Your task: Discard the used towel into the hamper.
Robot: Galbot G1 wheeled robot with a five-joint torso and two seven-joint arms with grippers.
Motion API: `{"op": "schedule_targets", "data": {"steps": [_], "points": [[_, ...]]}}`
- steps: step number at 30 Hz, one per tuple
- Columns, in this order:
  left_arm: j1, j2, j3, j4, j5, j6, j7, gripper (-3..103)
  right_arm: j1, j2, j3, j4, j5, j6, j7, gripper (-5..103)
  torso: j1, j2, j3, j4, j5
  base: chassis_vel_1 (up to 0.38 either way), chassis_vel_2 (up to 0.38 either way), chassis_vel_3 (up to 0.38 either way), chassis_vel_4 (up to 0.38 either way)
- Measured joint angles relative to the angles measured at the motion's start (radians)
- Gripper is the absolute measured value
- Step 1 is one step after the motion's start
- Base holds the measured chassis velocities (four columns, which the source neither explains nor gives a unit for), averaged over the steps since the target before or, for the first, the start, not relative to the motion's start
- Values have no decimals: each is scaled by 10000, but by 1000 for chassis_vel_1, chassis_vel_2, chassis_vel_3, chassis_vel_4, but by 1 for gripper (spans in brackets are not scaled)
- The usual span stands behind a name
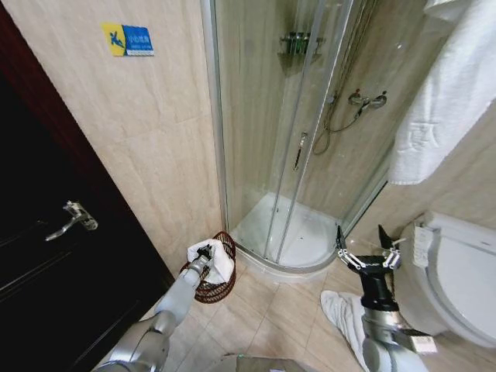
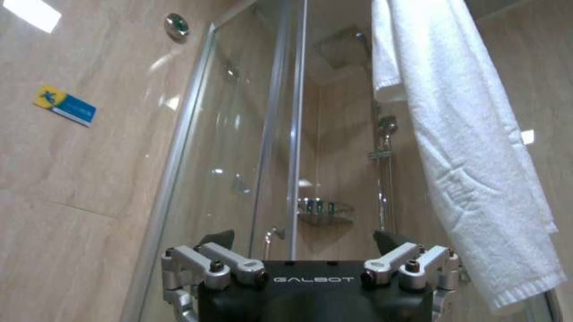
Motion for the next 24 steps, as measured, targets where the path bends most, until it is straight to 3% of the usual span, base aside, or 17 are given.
{"op": "schedule_targets", "data": {"steps": [5, 14, 18, 24], "points": [[102, 165, 6, 162, 559, 669, 152, 3, -7, 0, 8, 0, 1, 50, -20, 100, 1, 0, 0, 2, 0, 10, -6, -5, 8], [289, 299, 221, 234, 695, 964, 812, 3, -25, 0, 26, -52, -10, 100, -64, 100, 6, -1, 2, 2, 0, 0, 0, 0, 0], [267, 261, 440, 459, 477, 647, 1407, 3, -29, 0, 19, -56, -38, 105, -74, 100, 6, -1, 2, 3, 0, 0, 0, 0, 0], [-196, -218, 865, 679, -1251, -172, 1553, 3, -80, 0, 75, -106, -42, 177, -83, 100, 6, -1, 2, -1, 1, 0, 0, 0, 0]]}}
